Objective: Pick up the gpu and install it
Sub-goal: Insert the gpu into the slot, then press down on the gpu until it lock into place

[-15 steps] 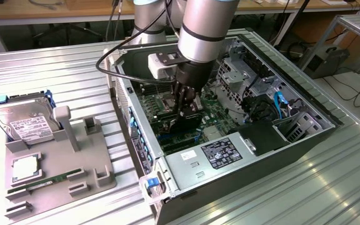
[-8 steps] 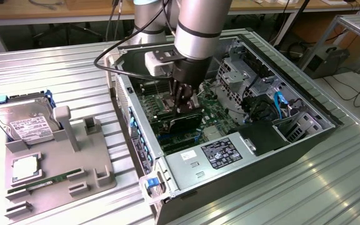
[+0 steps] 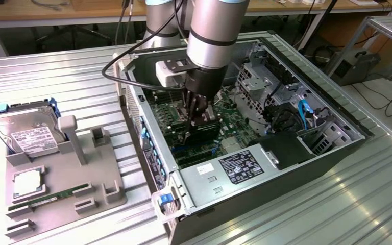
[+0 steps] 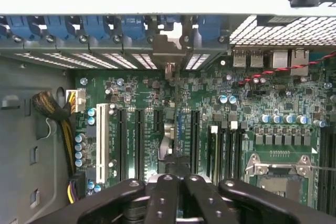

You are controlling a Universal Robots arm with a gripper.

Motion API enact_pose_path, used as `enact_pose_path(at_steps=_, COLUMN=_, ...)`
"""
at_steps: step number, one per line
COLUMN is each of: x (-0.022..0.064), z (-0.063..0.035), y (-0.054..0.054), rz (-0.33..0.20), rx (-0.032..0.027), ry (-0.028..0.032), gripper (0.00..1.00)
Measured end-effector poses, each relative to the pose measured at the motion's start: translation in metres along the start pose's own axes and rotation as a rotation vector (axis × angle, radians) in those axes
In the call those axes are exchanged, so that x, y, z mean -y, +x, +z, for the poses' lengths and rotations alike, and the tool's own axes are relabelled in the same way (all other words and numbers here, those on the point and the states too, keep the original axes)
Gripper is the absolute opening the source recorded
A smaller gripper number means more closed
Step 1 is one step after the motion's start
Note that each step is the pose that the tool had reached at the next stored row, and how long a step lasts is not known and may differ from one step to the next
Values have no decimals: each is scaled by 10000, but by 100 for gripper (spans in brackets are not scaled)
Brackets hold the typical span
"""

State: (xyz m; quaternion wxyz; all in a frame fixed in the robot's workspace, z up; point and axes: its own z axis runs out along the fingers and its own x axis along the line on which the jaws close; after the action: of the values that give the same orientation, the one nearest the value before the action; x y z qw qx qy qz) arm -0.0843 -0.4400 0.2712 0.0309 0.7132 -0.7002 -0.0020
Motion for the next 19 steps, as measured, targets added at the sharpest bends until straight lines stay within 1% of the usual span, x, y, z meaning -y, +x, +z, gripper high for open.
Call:
enact_pose_path(at_steps=5, x=0, z=16, y=-1, rz=-27, rx=-19, ry=-19, gripper=11)
enact_pose_path(at_steps=8, x=-1, z=27, y=-2, rz=-35, rx=-20, ry=-23, gripper=11)
enact_pose_path(at_steps=10, x=-1, z=50, y=-2, rz=-46, rx=-29, ry=-29, gripper=11)
enact_pose_path(at_steps=13, x=0, z=71, y=-4, rz=-55, rx=-20, ry=-23, gripper=11)
enact_pose_path(at_steps=14, x=1, z=51, y=-6, rz=-55, rx=-32, ry=-28, gripper=11)
enact_pose_path(at_steps=15, x=1, z=12, y=-8, rz=-56, rx=9, ry=-4, gripper=11)
enact_pose_path(at_steps=17, x=-7, z=-97, y=3, rz=-56, rx=-15, ry=-20, gripper=11)
enact_pose_path(at_steps=19, x=-10, z=-186, y=6, rz=-56, rx=-13, ry=-17, gripper=11)
